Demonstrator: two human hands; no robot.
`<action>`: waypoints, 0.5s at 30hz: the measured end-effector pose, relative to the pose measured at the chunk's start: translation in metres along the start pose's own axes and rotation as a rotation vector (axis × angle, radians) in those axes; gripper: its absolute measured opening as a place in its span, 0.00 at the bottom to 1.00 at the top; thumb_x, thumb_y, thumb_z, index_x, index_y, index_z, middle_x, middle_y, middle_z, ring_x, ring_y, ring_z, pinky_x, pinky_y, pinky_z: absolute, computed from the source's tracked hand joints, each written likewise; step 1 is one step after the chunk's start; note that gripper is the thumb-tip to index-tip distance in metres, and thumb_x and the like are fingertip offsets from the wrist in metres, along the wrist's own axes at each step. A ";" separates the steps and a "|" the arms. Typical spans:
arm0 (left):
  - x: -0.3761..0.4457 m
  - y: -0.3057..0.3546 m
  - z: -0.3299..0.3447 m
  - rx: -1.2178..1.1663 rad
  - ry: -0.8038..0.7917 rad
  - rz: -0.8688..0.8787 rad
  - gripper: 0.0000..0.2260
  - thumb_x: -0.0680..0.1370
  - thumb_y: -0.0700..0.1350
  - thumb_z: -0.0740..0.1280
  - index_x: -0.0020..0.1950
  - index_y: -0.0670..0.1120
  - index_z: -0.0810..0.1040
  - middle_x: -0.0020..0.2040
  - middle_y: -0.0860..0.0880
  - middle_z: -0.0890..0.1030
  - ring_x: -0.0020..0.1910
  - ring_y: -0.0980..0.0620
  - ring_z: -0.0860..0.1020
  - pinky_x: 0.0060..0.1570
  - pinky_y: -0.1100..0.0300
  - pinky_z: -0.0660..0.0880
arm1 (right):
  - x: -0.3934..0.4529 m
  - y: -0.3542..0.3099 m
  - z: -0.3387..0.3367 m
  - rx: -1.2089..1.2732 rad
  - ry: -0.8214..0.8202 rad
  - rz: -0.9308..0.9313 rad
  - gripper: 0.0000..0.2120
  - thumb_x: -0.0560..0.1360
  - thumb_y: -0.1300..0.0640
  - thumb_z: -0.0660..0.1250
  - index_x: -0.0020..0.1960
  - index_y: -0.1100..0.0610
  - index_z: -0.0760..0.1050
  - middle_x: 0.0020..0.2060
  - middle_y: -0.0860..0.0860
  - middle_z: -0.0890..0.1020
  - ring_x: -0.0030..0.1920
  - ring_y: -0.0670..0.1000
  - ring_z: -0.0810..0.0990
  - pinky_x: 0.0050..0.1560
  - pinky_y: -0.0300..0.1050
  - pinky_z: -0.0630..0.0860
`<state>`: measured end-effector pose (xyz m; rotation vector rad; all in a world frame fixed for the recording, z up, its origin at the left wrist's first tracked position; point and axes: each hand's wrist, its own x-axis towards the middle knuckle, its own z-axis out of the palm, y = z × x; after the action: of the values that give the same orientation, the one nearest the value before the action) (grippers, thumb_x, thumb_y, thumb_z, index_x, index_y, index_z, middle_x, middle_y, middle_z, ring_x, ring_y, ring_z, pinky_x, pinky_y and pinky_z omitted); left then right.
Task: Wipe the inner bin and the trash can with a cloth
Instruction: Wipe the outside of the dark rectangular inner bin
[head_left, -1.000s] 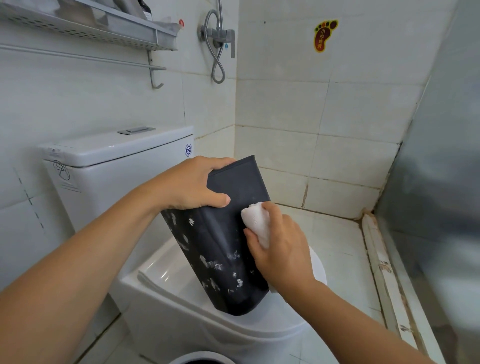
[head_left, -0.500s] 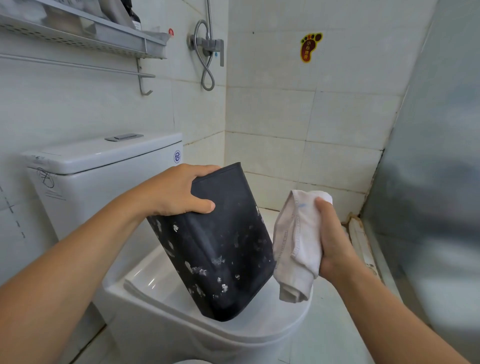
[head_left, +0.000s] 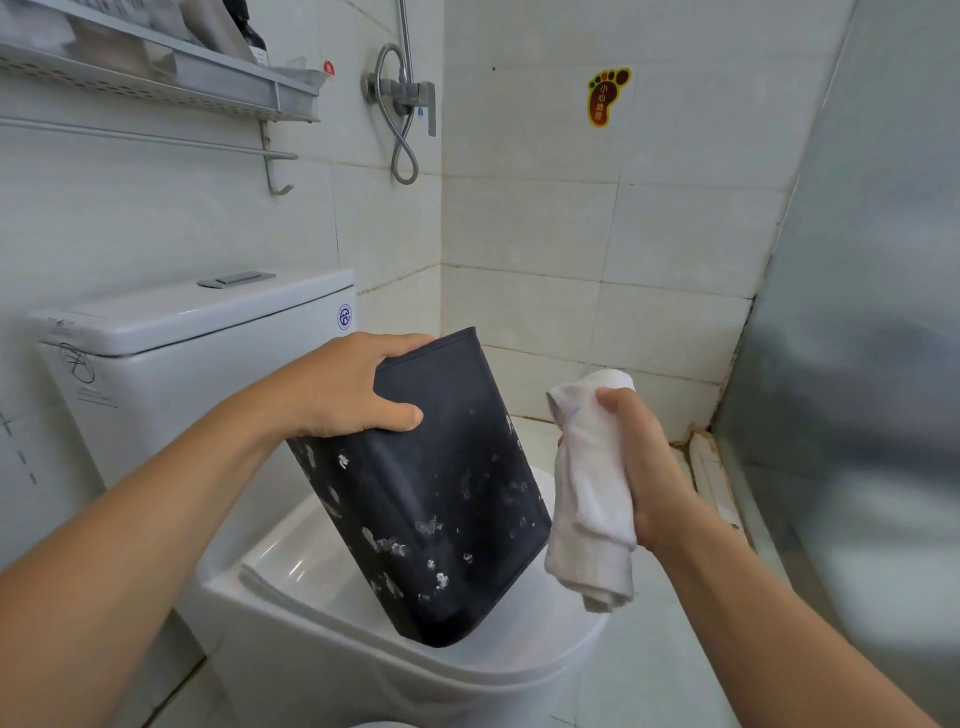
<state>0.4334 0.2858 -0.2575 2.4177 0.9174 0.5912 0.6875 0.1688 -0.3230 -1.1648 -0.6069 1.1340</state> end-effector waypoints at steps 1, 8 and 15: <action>0.000 0.001 0.000 0.001 0.000 -0.001 0.29 0.75 0.45 0.76 0.55 0.82 0.72 0.55 0.66 0.84 0.53 0.62 0.84 0.61 0.51 0.80 | 0.000 0.001 0.001 -0.067 0.033 -0.026 0.14 0.76 0.46 0.62 0.47 0.58 0.72 0.39 0.57 0.72 0.35 0.54 0.71 0.37 0.46 0.69; -0.001 0.006 0.002 0.009 0.007 0.000 0.34 0.75 0.45 0.76 0.50 0.88 0.67 0.55 0.69 0.83 0.53 0.64 0.83 0.62 0.53 0.80 | 0.011 0.027 0.008 -0.923 0.264 -0.573 0.20 0.78 0.42 0.71 0.61 0.50 0.67 0.46 0.47 0.79 0.44 0.51 0.80 0.42 0.50 0.75; -0.003 0.008 0.003 -0.019 0.007 0.024 0.34 0.74 0.44 0.76 0.50 0.87 0.69 0.57 0.69 0.82 0.54 0.63 0.83 0.62 0.53 0.80 | 0.026 0.061 0.026 -1.222 0.289 -0.798 0.28 0.78 0.33 0.62 0.75 0.40 0.68 0.59 0.44 0.80 0.56 0.52 0.80 0.48 0.47 0.73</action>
<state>0.4369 0.2772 -0.2558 2.4145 0.8836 0.6151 0.6517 0.2014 -0.3751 -1.7779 -1.4484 -0.2111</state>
